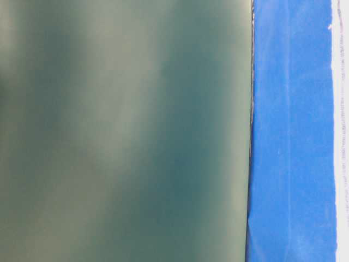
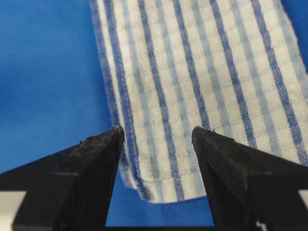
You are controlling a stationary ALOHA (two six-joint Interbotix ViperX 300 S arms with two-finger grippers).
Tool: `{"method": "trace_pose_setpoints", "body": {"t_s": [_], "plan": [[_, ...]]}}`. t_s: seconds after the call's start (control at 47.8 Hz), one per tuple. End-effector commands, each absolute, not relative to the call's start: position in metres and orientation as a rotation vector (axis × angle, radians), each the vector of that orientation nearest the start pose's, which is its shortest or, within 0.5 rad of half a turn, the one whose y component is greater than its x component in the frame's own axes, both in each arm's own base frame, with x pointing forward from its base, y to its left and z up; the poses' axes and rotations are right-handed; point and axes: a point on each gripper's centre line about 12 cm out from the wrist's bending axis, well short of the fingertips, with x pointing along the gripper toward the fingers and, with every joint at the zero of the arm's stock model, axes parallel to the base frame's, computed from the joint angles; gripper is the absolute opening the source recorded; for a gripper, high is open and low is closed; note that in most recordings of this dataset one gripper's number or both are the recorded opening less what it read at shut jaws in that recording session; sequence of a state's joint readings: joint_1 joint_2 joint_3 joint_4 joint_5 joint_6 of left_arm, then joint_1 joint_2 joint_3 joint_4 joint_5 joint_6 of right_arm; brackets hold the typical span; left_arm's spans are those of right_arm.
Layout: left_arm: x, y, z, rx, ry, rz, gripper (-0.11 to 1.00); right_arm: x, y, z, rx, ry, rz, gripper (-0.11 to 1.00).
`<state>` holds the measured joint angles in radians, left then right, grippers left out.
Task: Fold the blue towel.
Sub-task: 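Release the corners and lift both grippers away from the folded towel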
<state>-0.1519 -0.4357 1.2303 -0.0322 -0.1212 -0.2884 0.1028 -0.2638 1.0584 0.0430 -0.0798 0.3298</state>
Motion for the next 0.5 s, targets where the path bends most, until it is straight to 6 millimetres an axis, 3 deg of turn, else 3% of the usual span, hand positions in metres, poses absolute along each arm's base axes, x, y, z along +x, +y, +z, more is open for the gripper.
{"method": "trace_pose_setpoints", "body": {"t_s": [0.0, 0.23, 0.481], "plan": [[0.23, -0.024, 0.152, -0.269, 0.629, 0.0, 0.7, 0.281, 0.019, 0.154, 0.323, 0.675, -0.058, 0.63], [0.226, 0.01, 0.154, -0.238, 0.596, 0.116, 0.69, 0.279, -0.016, 0.152, 0.308, 0.68, -0.158, 0.63], [0.228, 0.022, 0.151, -0.187, 0.61, 0.145, 0.69, 0.276, -0.039, 0.15, 0.295, 0.681, -0.221, 0.63]]}}
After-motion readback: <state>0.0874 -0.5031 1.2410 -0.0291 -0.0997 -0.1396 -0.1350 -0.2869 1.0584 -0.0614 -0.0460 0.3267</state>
